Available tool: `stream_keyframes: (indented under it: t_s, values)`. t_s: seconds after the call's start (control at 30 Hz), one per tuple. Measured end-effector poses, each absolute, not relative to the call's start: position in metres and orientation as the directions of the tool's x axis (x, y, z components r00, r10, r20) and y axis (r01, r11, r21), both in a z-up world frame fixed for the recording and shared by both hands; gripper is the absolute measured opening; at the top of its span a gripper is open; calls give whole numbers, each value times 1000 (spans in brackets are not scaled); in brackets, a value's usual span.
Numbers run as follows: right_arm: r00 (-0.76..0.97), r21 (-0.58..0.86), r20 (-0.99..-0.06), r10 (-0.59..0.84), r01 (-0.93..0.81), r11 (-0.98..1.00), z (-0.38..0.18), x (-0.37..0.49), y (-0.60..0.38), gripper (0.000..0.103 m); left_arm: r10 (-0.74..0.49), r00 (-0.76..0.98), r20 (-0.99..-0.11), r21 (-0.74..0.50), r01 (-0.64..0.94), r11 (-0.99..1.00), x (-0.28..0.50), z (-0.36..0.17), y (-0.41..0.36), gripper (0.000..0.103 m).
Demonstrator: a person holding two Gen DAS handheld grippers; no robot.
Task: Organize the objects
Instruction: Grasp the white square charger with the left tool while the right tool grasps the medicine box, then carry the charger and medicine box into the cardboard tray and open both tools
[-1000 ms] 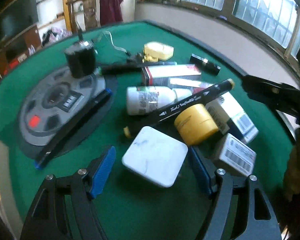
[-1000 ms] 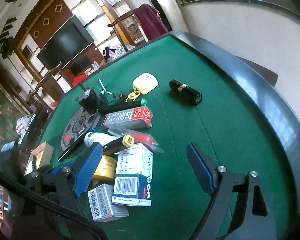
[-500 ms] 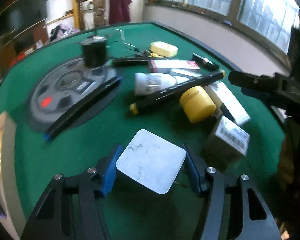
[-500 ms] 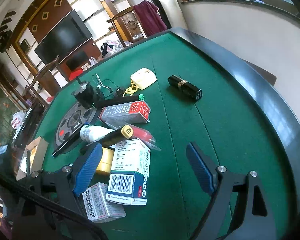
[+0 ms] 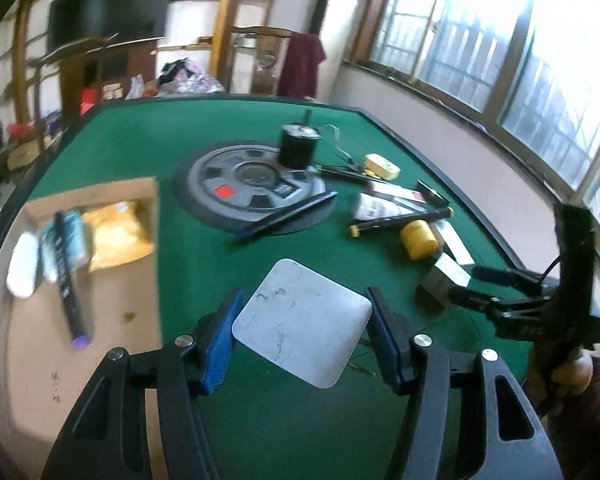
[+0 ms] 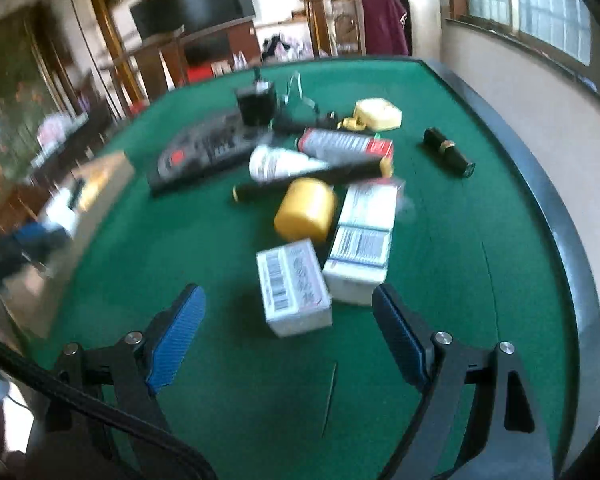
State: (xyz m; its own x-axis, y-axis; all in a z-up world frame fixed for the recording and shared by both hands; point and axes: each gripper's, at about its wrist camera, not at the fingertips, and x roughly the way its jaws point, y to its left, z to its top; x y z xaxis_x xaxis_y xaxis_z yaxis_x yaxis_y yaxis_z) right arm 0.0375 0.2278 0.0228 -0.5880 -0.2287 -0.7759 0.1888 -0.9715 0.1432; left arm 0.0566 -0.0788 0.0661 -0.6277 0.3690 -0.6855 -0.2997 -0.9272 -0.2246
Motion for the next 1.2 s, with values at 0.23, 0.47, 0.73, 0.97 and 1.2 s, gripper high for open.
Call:
stream_keyframes:
  t_s: [0.23, 0.47, 0.73, 0.97, 1.2]
  values:
    - [-550, 40, -827, -116, 149, -988, 7, 6, 206, 31, 355, -650, -672, -279, -221, -934, 68, 61, -124, 55]
    - [-555, 168, -806, -205, 117, -979, 24, 20, 210, 31, 289, -691, -663, -271, -139, -953, 77, 64, -183, 55]
    - [-523, 280, -743, -416, 322, -905, 80, 20, 124, 31, 163, -666, -728, -215, -4, -977, 51, 51, -243, 55]
    - [-387, 306, -773, -503, 467, -830, 64, -2, 3, 31, 173, -583, -794, -239, 38, -970, 16, 19, -258, 55]
    - [-354, 212, -833, -424, 504, -837, 36, -23, -69, 31, 193, -547, -815, -278, 76, -958, 4, 5, -266, 55]
